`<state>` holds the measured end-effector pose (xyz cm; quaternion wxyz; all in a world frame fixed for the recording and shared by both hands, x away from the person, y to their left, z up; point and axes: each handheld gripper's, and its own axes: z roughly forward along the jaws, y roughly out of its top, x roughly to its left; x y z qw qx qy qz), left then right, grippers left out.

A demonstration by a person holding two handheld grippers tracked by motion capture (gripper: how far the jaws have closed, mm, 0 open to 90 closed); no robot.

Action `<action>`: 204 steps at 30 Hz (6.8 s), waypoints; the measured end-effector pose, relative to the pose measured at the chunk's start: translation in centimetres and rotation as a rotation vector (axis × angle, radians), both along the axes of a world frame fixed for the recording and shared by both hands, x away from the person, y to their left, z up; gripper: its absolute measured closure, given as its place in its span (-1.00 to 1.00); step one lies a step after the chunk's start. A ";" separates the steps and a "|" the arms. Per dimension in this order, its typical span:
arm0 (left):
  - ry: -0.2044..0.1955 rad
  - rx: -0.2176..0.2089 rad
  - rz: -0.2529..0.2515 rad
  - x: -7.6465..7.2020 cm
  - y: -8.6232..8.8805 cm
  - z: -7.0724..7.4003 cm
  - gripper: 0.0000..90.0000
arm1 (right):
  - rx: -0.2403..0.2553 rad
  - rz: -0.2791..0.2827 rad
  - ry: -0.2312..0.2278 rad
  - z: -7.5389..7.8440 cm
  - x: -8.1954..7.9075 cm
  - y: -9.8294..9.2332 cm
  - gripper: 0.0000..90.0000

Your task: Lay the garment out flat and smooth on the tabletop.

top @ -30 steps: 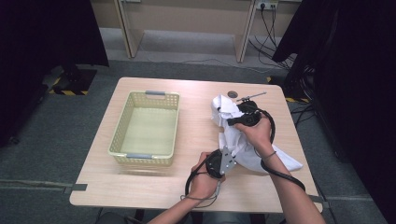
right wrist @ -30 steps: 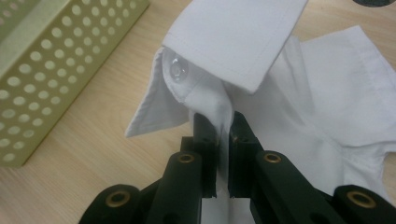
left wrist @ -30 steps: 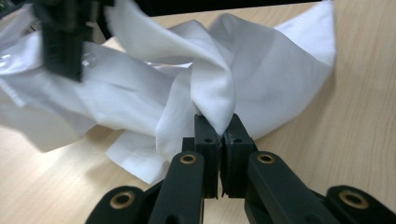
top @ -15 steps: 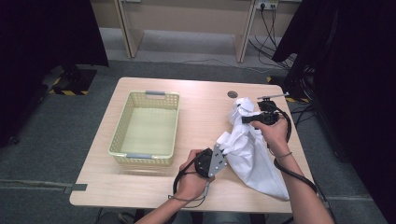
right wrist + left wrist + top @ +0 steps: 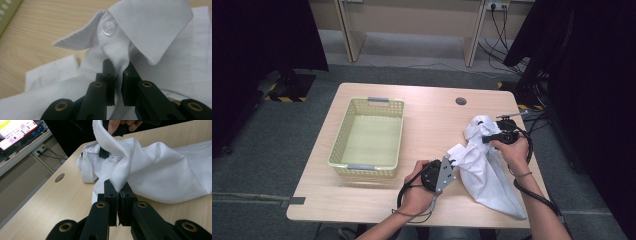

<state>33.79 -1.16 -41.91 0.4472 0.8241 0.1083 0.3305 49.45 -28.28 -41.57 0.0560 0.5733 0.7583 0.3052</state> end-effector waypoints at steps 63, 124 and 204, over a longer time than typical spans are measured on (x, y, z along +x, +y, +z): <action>0.076 0.191 -0.148 -1.2 3.9 -1.5 0.77 | -0.037 0.162 -0.023 1.6 -7.2 1.1 0.24; 0.324 0.027 -0.124 3.6 -1.2 1.5 0.75 | -0.239 0.118 0.030 -2.4 -4.6 0.2 0.41; 0.357 0.035 0.106 10.4 -0.1 -1.5 0.12 | -0.161 -0.098 0.006 -1.5 -1.9 -3.4 0.46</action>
